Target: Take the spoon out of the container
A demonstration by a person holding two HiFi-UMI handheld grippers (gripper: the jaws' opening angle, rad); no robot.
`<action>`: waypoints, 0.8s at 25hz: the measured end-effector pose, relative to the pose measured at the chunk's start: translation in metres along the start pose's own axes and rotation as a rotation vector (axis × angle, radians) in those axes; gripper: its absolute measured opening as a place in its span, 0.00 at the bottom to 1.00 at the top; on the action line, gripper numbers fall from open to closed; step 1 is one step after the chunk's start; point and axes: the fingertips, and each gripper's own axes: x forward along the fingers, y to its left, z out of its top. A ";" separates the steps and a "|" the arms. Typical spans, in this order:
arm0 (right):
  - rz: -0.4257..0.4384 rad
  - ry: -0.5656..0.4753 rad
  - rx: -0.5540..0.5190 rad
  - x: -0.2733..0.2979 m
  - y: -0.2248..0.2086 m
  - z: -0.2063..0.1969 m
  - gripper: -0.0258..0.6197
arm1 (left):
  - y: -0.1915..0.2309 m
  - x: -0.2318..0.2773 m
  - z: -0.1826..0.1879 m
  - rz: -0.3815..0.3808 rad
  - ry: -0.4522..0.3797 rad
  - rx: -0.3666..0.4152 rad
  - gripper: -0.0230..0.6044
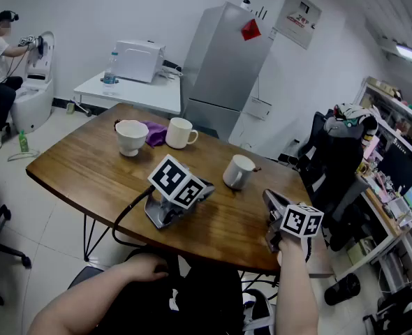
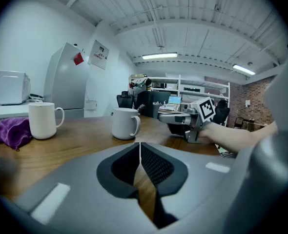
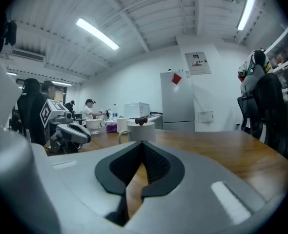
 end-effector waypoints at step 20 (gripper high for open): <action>0.027 0.002 -0.064 0.002 0.015 0.007 0.04 | -0.002 0.000 -0.001 -0.004 0.002 0.005 0.06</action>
